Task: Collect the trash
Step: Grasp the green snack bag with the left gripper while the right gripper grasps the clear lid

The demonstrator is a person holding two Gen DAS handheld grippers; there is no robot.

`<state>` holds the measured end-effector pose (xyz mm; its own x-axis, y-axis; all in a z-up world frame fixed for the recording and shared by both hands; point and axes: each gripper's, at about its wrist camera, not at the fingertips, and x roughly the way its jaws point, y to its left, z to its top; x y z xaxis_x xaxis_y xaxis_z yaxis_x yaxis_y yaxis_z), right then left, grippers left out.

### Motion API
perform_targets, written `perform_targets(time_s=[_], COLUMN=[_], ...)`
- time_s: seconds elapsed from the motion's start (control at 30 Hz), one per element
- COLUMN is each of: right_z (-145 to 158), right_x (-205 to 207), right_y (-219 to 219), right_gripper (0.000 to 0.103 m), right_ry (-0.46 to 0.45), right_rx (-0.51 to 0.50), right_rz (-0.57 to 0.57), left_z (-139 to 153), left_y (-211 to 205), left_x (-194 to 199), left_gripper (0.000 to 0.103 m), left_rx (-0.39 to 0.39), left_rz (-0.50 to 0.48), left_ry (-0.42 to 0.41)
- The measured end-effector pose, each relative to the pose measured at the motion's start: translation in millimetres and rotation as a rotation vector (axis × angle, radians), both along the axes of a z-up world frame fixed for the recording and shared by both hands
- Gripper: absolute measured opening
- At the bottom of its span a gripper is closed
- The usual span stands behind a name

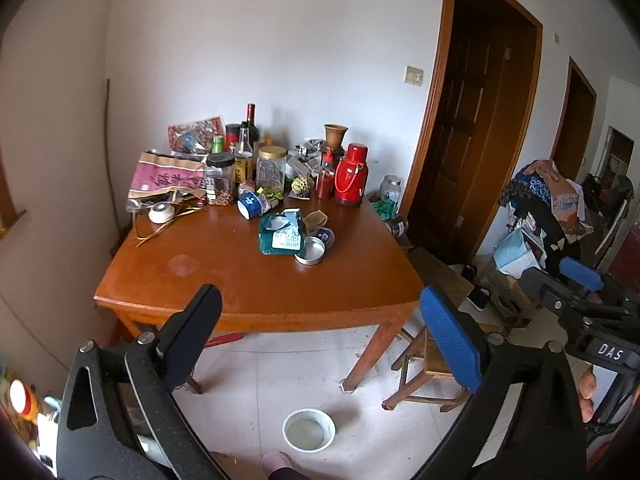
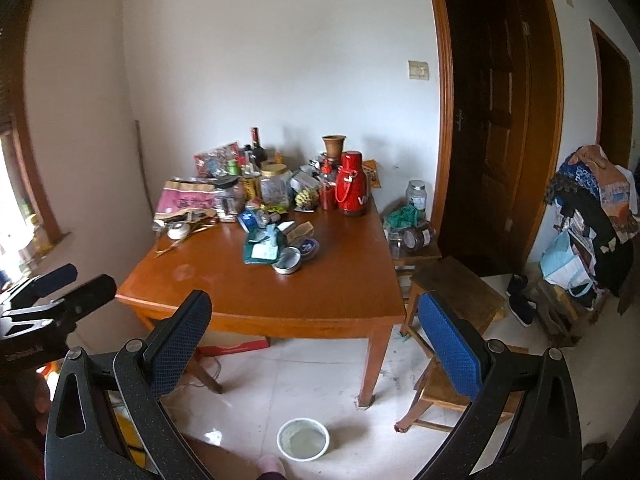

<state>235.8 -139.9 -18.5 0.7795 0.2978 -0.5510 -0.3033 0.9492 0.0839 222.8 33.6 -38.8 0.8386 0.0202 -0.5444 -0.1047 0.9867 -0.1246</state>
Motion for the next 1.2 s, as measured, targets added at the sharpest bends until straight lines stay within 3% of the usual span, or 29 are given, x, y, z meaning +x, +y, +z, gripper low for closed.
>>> perform_targets(time_s=[0.07,0.37,0.77,0.97,1.2], right_z=[-2.9,-30.1,-96.2,-115.6,-142.6], right_x=[19.8,107.1,201.0,252.0,322.8], right_y=[12.9,63.8,96.7,103.6,103.4], right_gripper=[0.103,0.103,0.102,0.102,0.101], right_ry=[0.033,0.196,0.422,0.479,0.558], right_rx=[0.011,0.064,0.026,0.031,0.024], right_rz=[-0.010,-0.088,-0.125,-0.069,0.008], left_z=[-2.5,-31.9,-113.5,-151.2,-198.5], left_y=[16.8,95.4,145.8,155.0,164.6], left_x=[23.2,121.3,236.4,281.3,338.0], left_gripper=[0.093,0.093,0.093,0.093,0.093], left_rx=[-0.007,-0.037,-0.128,-0.222,-0.389], left_rz=[0.001,-0.016,-0.029,0.037,0.101], left_ry=[0.018,0.137,0.327,0.403,0.503])
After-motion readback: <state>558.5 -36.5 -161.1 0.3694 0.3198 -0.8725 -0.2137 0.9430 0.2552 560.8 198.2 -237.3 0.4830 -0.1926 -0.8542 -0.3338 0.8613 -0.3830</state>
